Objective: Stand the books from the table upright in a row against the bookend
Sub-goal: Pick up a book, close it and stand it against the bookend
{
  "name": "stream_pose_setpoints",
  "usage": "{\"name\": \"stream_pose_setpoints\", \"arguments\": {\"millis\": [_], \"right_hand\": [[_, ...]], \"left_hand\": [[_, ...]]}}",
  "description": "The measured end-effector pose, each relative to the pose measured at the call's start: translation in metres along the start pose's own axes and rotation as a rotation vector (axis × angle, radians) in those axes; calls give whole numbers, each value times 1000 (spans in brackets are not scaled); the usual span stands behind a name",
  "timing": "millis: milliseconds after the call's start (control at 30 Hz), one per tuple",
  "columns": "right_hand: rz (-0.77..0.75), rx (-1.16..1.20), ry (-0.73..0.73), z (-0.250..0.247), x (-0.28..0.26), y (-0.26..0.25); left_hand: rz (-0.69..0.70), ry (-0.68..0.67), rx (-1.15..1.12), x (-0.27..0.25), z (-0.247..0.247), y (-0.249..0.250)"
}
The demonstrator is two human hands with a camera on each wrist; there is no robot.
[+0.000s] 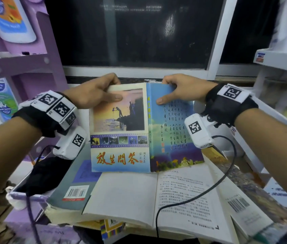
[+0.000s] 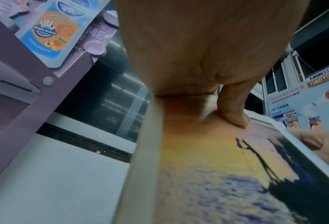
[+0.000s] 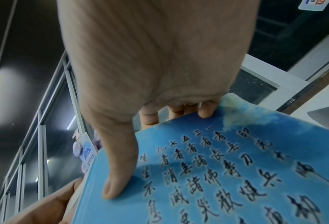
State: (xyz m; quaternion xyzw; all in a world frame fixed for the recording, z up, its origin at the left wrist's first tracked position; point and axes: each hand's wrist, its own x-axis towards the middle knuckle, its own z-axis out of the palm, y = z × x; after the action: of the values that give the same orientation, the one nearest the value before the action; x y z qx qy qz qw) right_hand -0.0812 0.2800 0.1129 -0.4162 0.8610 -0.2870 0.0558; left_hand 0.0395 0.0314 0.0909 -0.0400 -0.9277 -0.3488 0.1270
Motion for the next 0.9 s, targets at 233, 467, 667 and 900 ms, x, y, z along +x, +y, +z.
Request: {"name": "stream_pose_setpoints", "arguments": {"millis": [233, 467, 667, 900], "right_hand": [[-122, -14, 182, -9, -11, -21], [-177, -14, 212, 18, -10, -30], [-240, -94, 261, 40, -7, -43], [-79, -53, 427, 65, -9, -53]], "left_hand": [[152, 134, 5, 3, -12, 16], [178, 271, 168, -1, -3, 12], [256, 241, -18, -3, 12, 4], [293, 317, 7, 0, 18, -6]]}}
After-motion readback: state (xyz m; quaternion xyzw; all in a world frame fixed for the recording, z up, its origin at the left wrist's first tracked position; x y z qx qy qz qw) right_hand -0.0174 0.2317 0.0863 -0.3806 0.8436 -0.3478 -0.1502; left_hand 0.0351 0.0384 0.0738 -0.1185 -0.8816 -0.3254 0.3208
